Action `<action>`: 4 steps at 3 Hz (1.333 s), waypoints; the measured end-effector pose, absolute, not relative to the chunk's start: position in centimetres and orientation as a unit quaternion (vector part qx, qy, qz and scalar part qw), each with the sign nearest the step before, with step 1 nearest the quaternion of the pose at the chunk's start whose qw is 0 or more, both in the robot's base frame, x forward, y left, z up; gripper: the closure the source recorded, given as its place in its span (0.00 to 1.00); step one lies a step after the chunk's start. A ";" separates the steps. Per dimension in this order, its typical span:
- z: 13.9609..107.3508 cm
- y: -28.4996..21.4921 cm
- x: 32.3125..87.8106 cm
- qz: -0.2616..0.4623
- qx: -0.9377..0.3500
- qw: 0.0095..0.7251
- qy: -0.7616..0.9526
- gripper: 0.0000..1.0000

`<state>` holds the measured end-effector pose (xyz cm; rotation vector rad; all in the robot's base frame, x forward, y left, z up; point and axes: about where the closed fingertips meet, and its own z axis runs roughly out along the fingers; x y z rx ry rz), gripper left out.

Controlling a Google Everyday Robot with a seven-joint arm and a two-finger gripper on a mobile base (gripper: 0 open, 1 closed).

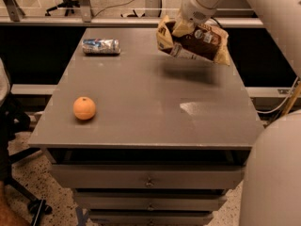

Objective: Move brown chip bag near redbull can

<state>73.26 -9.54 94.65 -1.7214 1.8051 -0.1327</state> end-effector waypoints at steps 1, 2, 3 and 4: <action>94.7 -7.8 74.6 -0.063 -0.664 0.334 0.666 1.00; 94.8 -5.3 75.9 -0.098 -0.677 0.361 0.634 1.00; 94.7 -5.2 76.0 -0.098 -0.677 0.362 0.633 1.00; 94.5 -4.3 76.6 -0.102 -0.686 0.364 0.622 1.00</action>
Offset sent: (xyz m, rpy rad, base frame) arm 0.0316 0.0652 0.0060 -0.0608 -0.2621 0.1082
